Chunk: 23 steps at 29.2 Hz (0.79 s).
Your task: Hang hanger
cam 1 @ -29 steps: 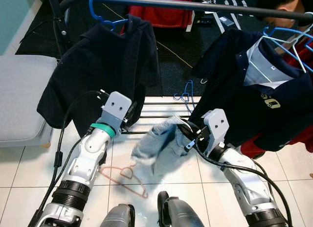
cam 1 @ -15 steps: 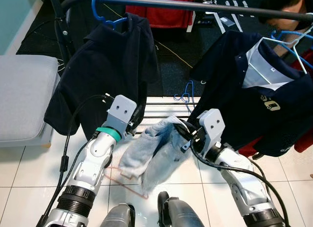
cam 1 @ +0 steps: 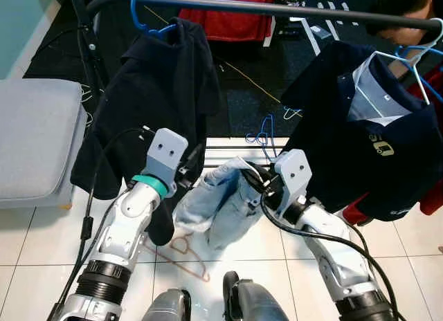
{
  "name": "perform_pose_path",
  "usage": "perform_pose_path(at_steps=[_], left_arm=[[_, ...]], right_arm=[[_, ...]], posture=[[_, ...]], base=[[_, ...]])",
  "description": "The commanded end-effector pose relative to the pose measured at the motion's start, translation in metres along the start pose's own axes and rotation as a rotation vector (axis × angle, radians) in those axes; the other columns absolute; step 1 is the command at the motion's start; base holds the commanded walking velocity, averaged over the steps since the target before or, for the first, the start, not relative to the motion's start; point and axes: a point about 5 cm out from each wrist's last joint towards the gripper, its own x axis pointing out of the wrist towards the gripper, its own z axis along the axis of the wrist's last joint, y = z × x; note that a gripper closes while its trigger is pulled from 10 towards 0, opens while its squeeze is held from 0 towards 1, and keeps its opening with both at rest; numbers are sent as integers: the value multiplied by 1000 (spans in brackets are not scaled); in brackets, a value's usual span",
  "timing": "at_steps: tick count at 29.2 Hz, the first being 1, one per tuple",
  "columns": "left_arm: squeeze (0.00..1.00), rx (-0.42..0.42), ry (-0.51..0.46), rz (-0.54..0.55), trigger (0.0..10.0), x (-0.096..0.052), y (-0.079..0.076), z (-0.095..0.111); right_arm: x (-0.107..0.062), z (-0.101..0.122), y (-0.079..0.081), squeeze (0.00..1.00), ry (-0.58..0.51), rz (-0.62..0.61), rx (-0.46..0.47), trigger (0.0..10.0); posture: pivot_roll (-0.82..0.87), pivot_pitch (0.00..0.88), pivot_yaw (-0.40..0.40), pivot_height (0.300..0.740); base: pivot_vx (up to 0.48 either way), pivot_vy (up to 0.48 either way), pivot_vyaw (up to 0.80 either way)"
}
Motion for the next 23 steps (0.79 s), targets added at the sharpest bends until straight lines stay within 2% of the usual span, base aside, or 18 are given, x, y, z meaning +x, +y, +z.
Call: perform_pose_path(at_steps=[1,3,6,7,16,18,21,22,23], left_arm=[[0,21,10,-29,10000,4,-6,-3],[0,12,-4,-42,10000,11,-11,-1],[0,-2,-12,-61,10000,13,-15,0],[0,8,-14,-86,10000,14,-16,1],[0,7,-7,-103,10000,13,-20,-4],[0,93,30,-153,10000,-5,-10,-14],[0,134,52,-184,10000,-14,-4,-18],[0,177,50,-228,10000,-17,1,-16],[0,177,50,-228,10000,-17,1,-16]], right_arm=[[4,6,-2,0,-39,-35,-13,10000],[4,3,-6,0,-42,-72,-24,10000],[1,0,-13,0,-40,-125,-5,10000],[-2,-2,-22,0,-39,-200,14,10000],[-6,-9,-35,0,-34,-308,32,10000],[-8,-7,-34,0,-17,-219,-3,10000],[-7,-5,-32,0,-6,-169,-23,10000],[-6,-4,-26,0,5,-86,-60,10000],[-6,-4,-26,0,5,-86,-60,10000]], posture=[[-45,93,-14,740],[-65,50,-10,740],[-77,25,-2,740],[-76,11,3,740],[-81,0,18,740],[-74,36,11,740],[-74,36,11,740],[-67,34,10,740],[-67,34,10,740]], base=[[0,0,0],[0,0,0],[0,0,0],[0,0,0],[0,0,0],[0,0,0],[0,0,0],[0,0,0],[0,0,0]])
